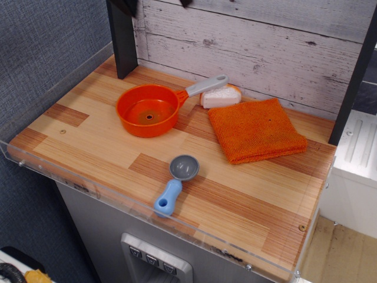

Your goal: Place the napkin in between the pot and the spoon.

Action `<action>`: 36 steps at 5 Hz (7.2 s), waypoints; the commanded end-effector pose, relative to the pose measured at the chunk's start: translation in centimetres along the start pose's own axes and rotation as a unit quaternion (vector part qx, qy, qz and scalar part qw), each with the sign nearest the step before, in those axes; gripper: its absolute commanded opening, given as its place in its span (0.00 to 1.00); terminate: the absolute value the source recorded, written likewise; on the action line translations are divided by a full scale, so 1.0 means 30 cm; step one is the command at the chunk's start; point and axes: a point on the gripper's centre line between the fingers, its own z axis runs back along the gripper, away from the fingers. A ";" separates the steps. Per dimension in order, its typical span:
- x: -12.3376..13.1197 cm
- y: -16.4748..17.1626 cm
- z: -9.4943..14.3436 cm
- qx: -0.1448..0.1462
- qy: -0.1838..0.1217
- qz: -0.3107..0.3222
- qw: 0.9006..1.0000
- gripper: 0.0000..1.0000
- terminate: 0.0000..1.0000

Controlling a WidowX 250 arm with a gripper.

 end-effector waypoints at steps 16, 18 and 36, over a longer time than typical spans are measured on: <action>-0.434 0.207 -0.550 0.143 0.225 -0.015 0.964 1.00 0.00; -0.478 0.324 -0.513 0.178 0.238 0.022 0.954 1.00 0.00; 0.036 -0.052 -0.003 0.012 -0.063 -0.026 0.998 1.00 0.00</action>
